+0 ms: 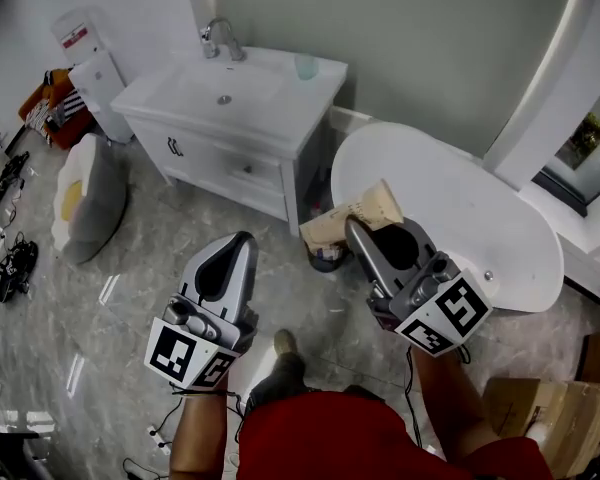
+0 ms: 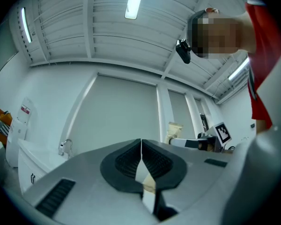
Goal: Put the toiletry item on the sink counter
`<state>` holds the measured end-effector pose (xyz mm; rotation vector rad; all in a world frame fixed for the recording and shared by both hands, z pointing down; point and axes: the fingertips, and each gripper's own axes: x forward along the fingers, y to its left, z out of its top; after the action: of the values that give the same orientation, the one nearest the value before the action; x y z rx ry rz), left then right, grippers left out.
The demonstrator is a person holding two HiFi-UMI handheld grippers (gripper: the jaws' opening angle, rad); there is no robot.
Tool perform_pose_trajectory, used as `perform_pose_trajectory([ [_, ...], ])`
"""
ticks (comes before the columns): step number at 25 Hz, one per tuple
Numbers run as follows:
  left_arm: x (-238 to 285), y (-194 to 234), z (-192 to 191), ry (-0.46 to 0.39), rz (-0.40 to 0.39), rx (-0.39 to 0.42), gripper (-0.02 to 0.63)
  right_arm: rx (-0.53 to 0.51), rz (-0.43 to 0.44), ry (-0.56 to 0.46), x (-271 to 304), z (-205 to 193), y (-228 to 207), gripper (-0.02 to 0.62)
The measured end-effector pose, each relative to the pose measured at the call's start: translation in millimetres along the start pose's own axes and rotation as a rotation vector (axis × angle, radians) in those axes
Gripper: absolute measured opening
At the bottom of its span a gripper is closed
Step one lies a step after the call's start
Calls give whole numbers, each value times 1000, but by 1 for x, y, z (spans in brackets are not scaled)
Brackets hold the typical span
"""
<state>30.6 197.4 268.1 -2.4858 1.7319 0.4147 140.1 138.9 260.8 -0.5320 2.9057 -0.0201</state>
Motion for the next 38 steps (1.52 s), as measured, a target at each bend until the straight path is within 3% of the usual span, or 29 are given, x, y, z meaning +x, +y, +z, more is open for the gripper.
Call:
perform_pose_trajectory([
  [12,67,151,-3,15,-70,-9,23,-16,-73,4,142,-18,-59,44],
  [25,134,249,-33,21,-73,-50,22,-24,-108,31,230,-46,-133,44],
  [38,287,356,-63,36,-97,-27,22,5,-132,38,338,-70,-286,44],
])
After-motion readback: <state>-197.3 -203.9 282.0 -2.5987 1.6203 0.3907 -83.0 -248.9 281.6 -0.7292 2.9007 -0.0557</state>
